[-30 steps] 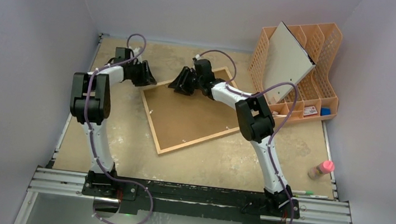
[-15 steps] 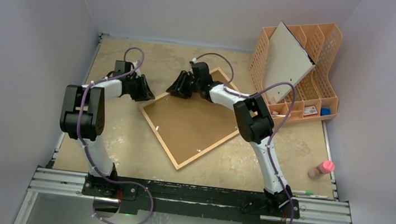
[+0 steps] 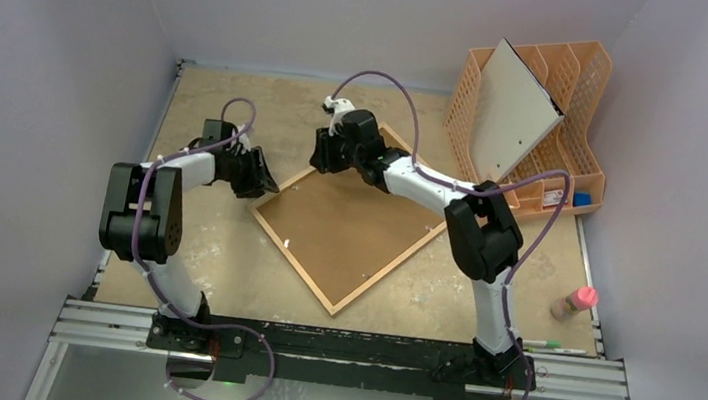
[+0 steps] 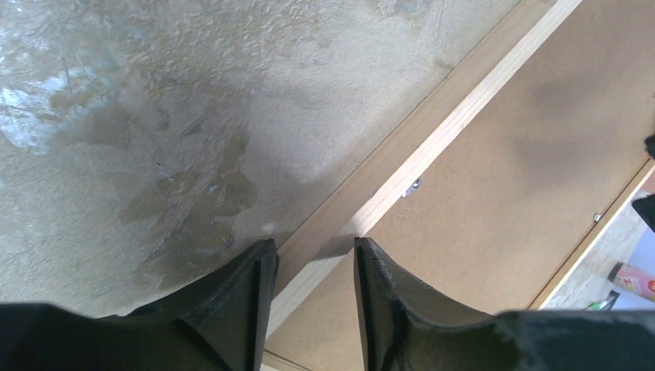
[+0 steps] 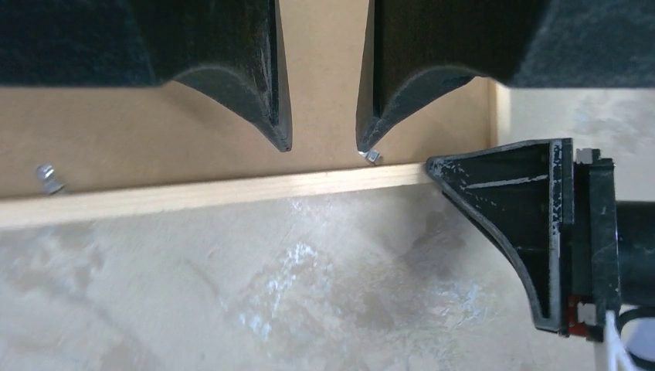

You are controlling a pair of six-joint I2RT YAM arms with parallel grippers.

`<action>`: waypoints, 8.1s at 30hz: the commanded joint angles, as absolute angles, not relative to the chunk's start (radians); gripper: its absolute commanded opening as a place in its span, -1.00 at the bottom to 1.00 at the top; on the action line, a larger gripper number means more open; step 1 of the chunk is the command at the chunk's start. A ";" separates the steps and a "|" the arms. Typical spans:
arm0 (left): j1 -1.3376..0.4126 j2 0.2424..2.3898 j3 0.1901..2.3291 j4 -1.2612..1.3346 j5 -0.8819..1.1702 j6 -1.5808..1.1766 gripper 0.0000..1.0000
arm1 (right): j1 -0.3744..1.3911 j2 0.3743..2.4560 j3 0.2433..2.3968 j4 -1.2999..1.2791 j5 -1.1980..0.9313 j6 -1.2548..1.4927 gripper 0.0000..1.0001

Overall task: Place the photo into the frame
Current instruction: Adjust the photo frame at the center of the board, then install the photo frame at the center of the board, then adjust the photo frame at the center of the board.

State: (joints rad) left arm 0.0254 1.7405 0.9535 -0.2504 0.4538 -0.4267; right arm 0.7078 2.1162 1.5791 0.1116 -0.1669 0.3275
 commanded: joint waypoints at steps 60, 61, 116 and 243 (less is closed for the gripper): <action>0.008 1.864 0.974 -0.396 0.382 -0.437 -0.55 | 0.942 2.308 1.627 0.203 0.310 -0.173 -0.35; 0.008 1.863 0.974 -0.398 0.382 -0.437 -0.55 | 0.943 2.308 1.622 0.213 0.325 -0.174 -0.38; 0.008 1.911 0.970 -0.394 0.447 -0.443 -0.41 | 0.953 2.237 1.513 0.359 0.200 -0.149 -0.21; -0.088 1.681 0.847 -0.301 0.538 -0.480 -0.34 | 0.394 2.218 1.713 -0.273 0.099 0.435 -0.19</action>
State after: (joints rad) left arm -0.0563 1.7142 0.9211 -0.2527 0.3927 -0.4866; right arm 0.3611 2.1555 1.6054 -0.2794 0.0711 0.4747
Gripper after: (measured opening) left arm 0.333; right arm 0.376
